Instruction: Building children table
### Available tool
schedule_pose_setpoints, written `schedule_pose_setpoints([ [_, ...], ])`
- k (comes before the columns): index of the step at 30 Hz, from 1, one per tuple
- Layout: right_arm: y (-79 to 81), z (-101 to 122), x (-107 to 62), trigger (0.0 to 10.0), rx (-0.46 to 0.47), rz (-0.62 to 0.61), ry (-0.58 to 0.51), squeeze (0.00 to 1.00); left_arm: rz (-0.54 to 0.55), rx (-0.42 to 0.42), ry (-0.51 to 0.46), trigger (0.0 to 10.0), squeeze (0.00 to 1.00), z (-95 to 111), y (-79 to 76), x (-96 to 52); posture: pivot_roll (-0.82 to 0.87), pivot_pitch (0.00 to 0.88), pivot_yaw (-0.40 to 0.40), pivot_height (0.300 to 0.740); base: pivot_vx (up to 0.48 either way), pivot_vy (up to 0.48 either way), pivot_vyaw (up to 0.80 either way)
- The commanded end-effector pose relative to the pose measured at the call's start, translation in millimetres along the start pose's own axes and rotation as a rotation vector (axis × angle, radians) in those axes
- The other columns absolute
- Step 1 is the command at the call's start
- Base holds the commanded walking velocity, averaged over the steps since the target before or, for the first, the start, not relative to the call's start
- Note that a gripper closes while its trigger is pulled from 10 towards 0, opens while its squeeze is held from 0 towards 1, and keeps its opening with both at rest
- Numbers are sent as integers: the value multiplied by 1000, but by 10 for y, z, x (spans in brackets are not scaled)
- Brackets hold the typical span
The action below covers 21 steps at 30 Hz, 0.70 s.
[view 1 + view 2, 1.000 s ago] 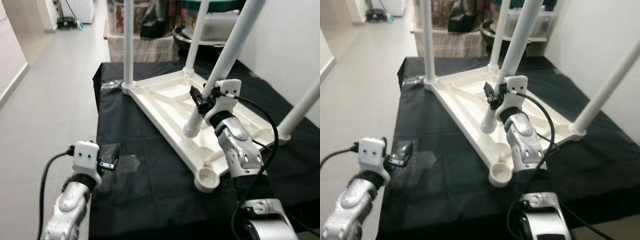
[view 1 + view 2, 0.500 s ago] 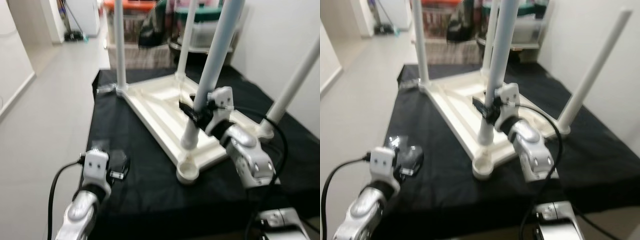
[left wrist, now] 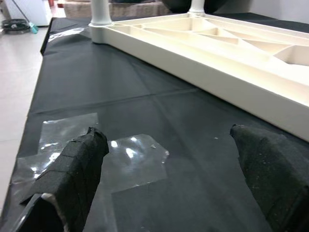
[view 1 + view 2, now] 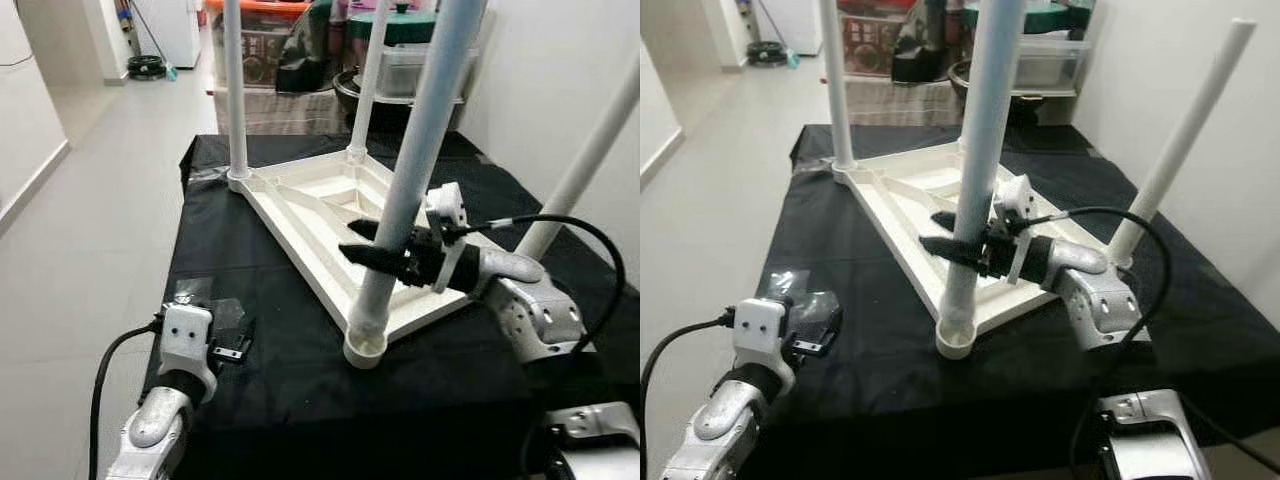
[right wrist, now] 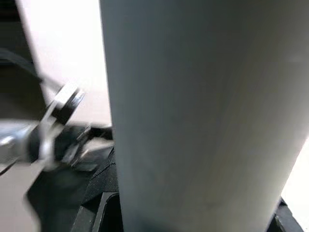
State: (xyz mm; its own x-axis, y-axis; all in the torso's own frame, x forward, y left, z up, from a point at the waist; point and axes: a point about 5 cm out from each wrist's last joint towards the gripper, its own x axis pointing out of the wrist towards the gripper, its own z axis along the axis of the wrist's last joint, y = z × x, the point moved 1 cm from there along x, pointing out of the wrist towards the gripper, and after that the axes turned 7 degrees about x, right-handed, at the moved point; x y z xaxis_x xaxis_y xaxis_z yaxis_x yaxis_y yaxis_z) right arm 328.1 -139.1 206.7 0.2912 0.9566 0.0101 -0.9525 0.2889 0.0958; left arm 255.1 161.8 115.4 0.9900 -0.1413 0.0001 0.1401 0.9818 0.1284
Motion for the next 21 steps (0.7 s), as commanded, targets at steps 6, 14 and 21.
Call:
schedule_pose_setpoints([
  [6,-89,-209,10,10000,-22,-19,109,0,-3,1,5,10000,0,-11,2,-21,53,0,-122,740,0,0,0],
  [14,-105,-225,-12,10000,-55,12,146,0,2,-1,6,10000,0,-15,8,-37,53,0,-122,740,0,0,0],
  [21,-124,-124,-136,10000,-79,33,152,0,0,-3,6,10000,0,-18,-1,-24,39,0,-116,740,0,0,0],
])
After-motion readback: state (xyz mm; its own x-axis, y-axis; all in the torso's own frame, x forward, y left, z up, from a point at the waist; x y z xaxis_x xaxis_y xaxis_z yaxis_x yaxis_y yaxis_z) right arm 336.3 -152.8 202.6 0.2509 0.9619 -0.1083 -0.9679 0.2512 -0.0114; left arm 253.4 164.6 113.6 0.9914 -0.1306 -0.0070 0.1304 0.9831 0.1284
